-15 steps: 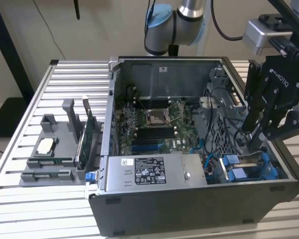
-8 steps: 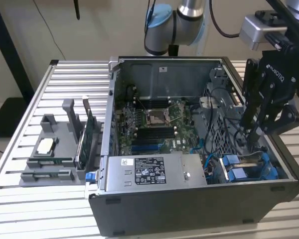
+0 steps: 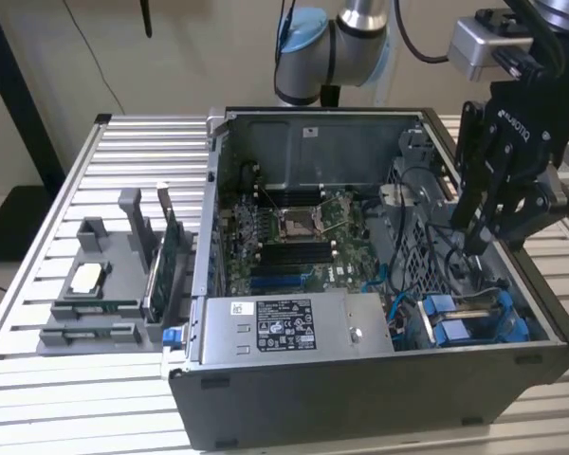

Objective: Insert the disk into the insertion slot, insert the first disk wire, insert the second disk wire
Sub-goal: 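Insert the first disk wire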

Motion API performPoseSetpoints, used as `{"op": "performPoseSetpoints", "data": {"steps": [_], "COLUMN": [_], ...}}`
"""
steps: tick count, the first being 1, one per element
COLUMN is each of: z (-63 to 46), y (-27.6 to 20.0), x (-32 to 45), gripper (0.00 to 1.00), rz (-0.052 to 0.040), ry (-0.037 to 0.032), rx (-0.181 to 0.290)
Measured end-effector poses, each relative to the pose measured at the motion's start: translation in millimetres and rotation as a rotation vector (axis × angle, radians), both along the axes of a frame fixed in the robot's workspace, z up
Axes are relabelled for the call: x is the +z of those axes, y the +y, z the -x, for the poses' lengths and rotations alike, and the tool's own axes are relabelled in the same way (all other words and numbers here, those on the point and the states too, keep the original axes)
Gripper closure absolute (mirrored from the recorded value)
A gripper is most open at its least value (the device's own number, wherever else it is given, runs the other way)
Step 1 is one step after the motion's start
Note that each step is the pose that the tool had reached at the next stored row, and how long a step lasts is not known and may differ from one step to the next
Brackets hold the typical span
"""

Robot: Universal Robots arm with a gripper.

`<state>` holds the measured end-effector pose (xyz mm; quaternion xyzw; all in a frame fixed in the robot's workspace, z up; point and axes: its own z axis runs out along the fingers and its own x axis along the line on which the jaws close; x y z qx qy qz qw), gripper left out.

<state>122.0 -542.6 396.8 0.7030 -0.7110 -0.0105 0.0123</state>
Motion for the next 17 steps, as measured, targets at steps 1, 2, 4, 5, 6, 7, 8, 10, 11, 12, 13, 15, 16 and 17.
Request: {"op": "performPoseSetpoints", "data": {"steps": [1, 2, 4, 5, 6, 7, 8, 10, 11, 12, 13, 15, 16, 17], "z": [0.0, 0.0, 0.0, 0.0, 0.0, 0.0, -0.2, -0.9, -1.3, -1.9, -2.9, -4.9, -5.8, -6.9], "y": [1.7, 3.2, 5.7, 6.6, 7.2, 7.4, 7.3, 7.4, 7.4, 7.4, 7.4, 7.3, 7.3, 7.3], "x": [0.2, 0.5, 0.5, 0.5, 0.5, 0.5, 0.5, 0.5, 0.4, 0.2, 0.1, -0.3, -0.6, -0.8], "gripper": [0.59, 0.59, 0.59, 0.59, 0.59, 0.59, 0.59, 0.59, 0.59, 0.59, 0.59, 0.59, 0.59, 0.59], "rz": [0.0001, 0.0002, 0.0, 0.0001, 0.0001, 0.0001, 0.0001, 0.0001, 0.0001, 0.0, 0.0, 0.0, 0.0, 0.0], "ry": [0.0, 0.0, -0.0003, -0.0008, -0.0017, -0.0028, -0.0037, -0.0048, -0.0057, -0.0067, -0.0077, -0.0096, -0.0107, -0.012], "rx": [0.0, 0.0, 0.0, 0.0, 0.001, 0.002, 0.002, 0.005, 0.007, 0.01, 0.012, 0.016, 0.018, 0.02]}}
